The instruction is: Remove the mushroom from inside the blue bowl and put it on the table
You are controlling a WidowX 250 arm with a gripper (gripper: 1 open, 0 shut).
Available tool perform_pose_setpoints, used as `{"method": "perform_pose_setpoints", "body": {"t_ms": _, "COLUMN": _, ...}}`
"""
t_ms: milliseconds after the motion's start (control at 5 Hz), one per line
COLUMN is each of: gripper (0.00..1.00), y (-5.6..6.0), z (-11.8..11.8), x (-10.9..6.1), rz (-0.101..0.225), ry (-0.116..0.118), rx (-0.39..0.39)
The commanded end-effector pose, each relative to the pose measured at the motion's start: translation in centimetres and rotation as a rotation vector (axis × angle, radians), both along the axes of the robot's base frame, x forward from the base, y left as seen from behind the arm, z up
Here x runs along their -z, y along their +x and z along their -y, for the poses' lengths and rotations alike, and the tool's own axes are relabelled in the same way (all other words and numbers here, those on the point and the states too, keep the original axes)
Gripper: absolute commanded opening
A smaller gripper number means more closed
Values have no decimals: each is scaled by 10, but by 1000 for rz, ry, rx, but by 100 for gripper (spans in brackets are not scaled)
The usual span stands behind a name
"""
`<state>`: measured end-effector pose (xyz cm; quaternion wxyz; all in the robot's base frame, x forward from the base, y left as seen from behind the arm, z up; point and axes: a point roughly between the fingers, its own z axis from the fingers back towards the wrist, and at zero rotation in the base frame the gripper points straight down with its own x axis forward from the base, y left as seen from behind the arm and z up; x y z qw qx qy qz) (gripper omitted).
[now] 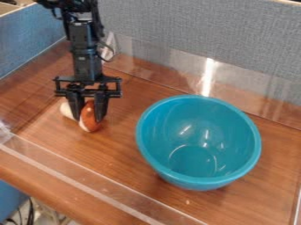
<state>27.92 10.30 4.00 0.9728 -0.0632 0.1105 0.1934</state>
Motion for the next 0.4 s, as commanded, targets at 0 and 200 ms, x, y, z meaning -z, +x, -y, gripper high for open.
{"method": "perform_pose_setpoints", "body": {"t_ms": 0, "gripper": 0, "y": -4, "z": -2, "x": -22, "rz": 79, "ry": 28, "rx": 9}}
{"method": "perform_pose_setpoints", "body": {"t_ms": 200, "gripper": 0, "y": -11, "z": 3, "x": -20, "rz": 87, "ry": 24, "rx": 31}}
